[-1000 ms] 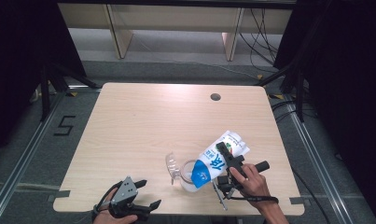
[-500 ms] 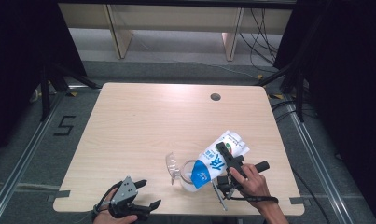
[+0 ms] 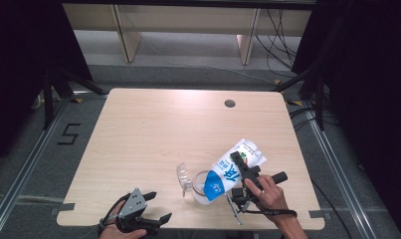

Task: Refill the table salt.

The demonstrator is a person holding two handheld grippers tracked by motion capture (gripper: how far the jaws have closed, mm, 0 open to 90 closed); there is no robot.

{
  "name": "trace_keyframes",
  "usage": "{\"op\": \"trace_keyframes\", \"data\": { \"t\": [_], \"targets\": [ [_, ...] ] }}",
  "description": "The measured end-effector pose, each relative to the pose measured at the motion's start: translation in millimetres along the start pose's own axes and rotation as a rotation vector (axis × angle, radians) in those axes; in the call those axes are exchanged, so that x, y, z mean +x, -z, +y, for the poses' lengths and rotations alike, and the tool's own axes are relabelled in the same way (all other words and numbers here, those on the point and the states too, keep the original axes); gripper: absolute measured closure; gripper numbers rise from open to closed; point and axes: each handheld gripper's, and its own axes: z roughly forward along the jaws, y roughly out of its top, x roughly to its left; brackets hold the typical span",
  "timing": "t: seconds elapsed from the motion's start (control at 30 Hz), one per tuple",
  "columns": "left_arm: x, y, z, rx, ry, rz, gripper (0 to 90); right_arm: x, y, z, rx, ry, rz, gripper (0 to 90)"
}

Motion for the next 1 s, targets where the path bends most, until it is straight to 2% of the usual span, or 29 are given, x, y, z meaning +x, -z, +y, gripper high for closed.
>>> {"op": "trace_keyframes", "data": {
  "t": [0.07,0.2,0.27,0.33,0.37,0.43,0.53,0.6,0.63,0.7,0.87,0.93,1.0],
  "targets": [
    [0.5,-0.1,0.2,0.000,-0.009,-0.003,15.1,1.0,0.2,-0.1,0.001,-0.012,-0.004,58.1],
    [0.3,-0.4,0.0,-0.004,-0.008,0.000,15.1,0.1,0.0,0.1,0.001,0.007,-0.003,58.3],
    [0.3,-0.4,0.0,-0.005,-0.008,0.001,15.1,2.2,1.4,0.1,0.021,-0.021,0.006,58.5],
    [-0.4,0.1,0.0,0.001,-0.003,0.008,15.1,0.2,0.3,0.1,0.001,0.000,-0.006,58.7],
    [0.2,-0.4,0.0,-0.005,-0.008,0.001,15.1,2.8,1.7,0.1,0.022,-0.030,0.004,58.8],
    [0.1,-0.5,-0.1,-0.004,-0.003,0.001,15.1,0.6,0.9,0.2,0.017,-0.002,0.005,58.9],
    [0.2,-0.1,0.0,0.000,-0.002,-0.001,15.1,1.6,1.2,0.0,0.020,-0.016,0.003,58.9],
    [0.0,-0.1,0.1,-0.001,-0.007,0.006,15.1,-0.3,1.2,0.3,0.018,0.002,-0.001,59.2],
    [-0.3,0.1,0.0,0.000,-0.004,0.009,15.1,0.4,1.0,0.3,0.020,-0.004,0.005,59.2],
    [0.4,-0.4,0.0,-0.004,-0.008,0.000,15.1,-1.1,1.1,0.4,0.015,0.014,-0.005,59.3],
    [-0.2,0.1,0.1,0.001,-0.007,0.008,15.1,0.9,2.2,0.6,0.030,-0.010,0.002,59.4],
    [-0.1,0.1,0.1,0.000,-0.008,0.007,15.1,0.5,2.1,0.6,0.029,-0.003,0.003,59.6],
    [0.4,-0.3,0.0,-0.004,-0.008,0.000,15.1,-3.5,0.9,1.1,0.003,0.046,-0.021,59.6]
  ]
}}
